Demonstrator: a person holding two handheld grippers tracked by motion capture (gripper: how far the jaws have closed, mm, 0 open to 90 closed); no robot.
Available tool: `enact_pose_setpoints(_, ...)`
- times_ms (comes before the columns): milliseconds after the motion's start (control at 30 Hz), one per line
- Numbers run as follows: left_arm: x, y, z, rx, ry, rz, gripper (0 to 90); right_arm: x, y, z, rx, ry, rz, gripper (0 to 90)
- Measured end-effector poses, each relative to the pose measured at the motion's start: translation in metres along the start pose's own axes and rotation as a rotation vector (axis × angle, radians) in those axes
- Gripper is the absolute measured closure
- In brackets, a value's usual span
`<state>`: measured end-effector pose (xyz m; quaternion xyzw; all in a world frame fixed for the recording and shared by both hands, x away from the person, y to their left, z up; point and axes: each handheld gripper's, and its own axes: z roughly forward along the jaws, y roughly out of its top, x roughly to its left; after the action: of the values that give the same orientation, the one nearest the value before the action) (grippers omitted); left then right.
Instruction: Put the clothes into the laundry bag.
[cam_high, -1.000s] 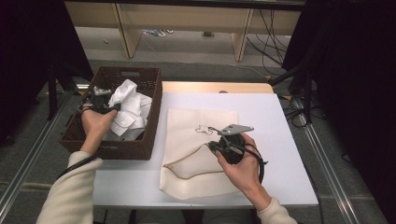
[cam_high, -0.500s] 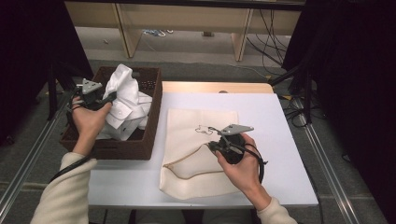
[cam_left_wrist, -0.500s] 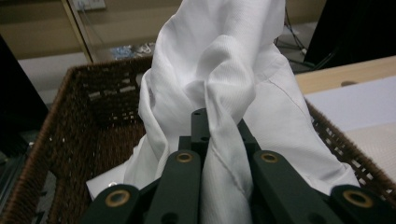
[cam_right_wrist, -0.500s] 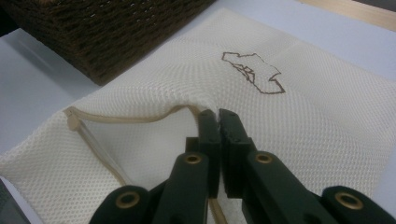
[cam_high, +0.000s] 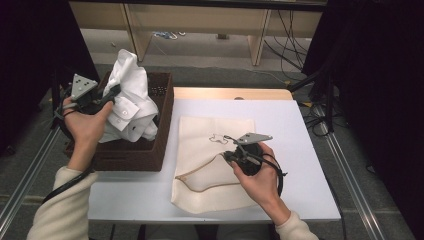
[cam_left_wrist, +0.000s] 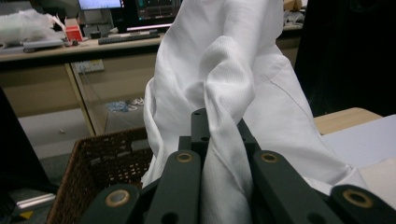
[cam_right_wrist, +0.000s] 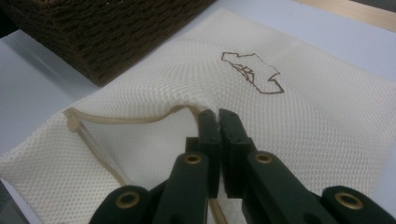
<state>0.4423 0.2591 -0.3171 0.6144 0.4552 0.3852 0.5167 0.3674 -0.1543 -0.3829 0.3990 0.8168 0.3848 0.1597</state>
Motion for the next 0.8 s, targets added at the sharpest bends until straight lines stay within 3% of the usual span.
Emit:
enact_pose_setpoints(167, -0.002, 0.010, -0.012, -0.036, -0.020, 0.022, 84.2, -0.001, 0.000, 0.001, -0.004, -0.004, -0.021, 89.4)
enact_pose_setpoints(333, -0.006, 0.017, -0.025, -0.081, -0.040, 0.017, 84.1, 0.001, 0.000, -0.001, 0.012, 0.000, 0.029, 89.4)
enact_pose_setpoints(367, -0.008, 0.018, -0.028, -0.090, -0.046, 0.018, 84.1, -0.002, 0.000, 0.001, -0.009, 0.000, -0.020, 89.4)
enact_pose_setpoints(400, -0.009, 0.019, -0.031, -0.098, -0.053, 0.023, 84.1, -0.002, 0.000, 0.000, -0.006, -0.001, -0.017, 89.4)
enact_pose_setpoints(800, -0.036, 0.040, -0.071, -0.208, -0.133, 0.066, 84.2, -0.001, 0.000, 0.000, 0.001, 0.000, -0.004, 89.4)
